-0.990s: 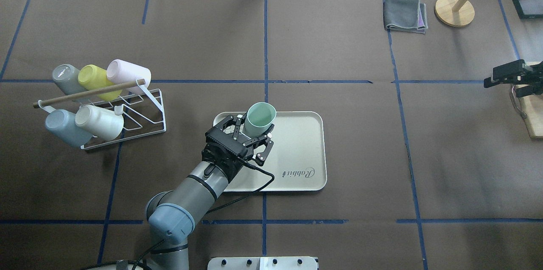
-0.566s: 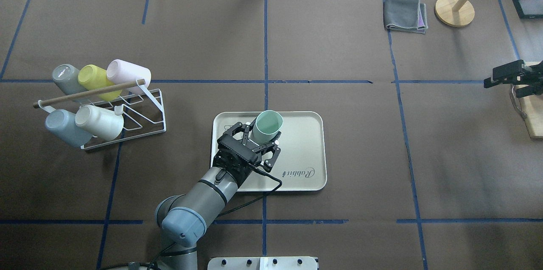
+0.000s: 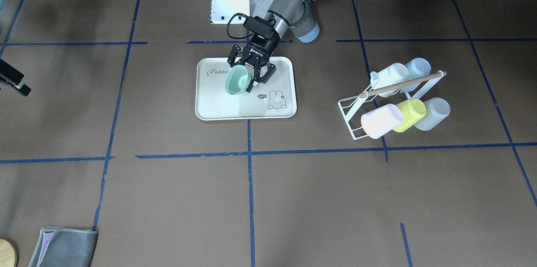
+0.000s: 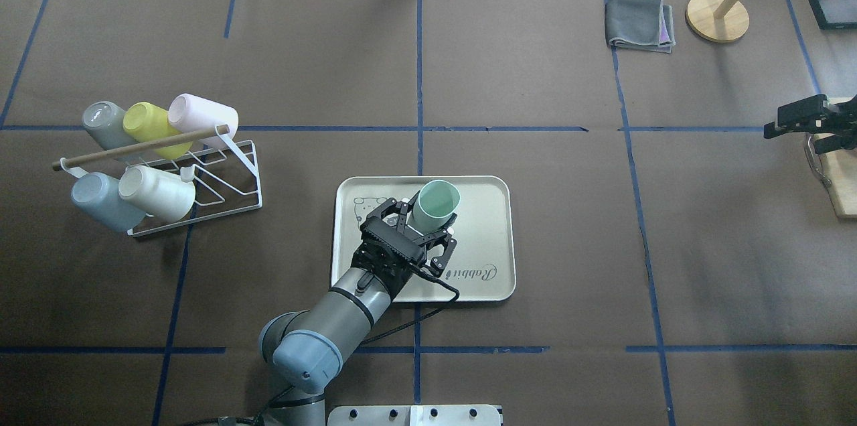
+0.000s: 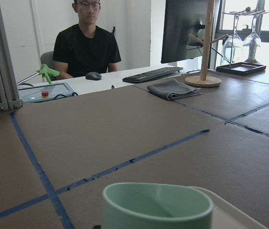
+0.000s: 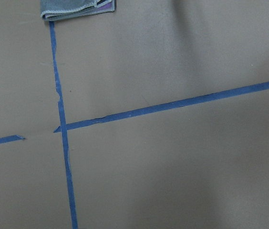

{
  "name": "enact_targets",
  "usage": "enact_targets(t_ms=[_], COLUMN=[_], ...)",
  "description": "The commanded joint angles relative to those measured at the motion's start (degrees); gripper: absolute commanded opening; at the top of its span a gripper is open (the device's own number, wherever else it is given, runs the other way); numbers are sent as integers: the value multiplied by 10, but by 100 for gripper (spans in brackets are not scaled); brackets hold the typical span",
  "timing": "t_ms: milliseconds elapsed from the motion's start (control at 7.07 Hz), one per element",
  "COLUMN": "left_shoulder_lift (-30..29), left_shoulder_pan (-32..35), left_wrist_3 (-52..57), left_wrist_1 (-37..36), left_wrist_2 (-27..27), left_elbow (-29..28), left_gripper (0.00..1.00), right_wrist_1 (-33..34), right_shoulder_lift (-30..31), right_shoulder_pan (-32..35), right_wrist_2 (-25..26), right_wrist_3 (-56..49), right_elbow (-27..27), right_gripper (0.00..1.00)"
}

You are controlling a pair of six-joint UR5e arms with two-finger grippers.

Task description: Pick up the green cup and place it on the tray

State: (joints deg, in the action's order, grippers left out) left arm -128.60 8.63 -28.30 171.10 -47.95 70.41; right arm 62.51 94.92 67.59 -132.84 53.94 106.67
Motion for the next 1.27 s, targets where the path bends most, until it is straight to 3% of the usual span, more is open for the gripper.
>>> enact_targets(t_ms=[0, 283, 424, 566, 1132], left_shoulder_lift=[-1, -2, -2, 0, 3], left_shoulder_pan=[-2, -2, -2, -2, -2], left_wrist_3=[0, 0, 0, 0, 1], left_wrist_1=[-1, -1, -1, -1, -1], left_wrist_2=[0, 0, 0, 0, 1], left_elbow=[-9, -10, -9, -9, -9], left_gripper=[55, 57, 68, 71, 75], right_wrist_1=[0, 0, 0, 0, 0], right_shoulder_lift=[-1, -3, -3, -4, -4], right_shoulder_pan=[0, 0, 0, -1, -1], right_wrist_2=[1, 1, 1, 1, 1], right_wrist_3=[0, -1, -1, -1, -1], right_elbow=[-2, -4, -4, -5, -6], right_gripper=[100, 100, 100, 100, 100])
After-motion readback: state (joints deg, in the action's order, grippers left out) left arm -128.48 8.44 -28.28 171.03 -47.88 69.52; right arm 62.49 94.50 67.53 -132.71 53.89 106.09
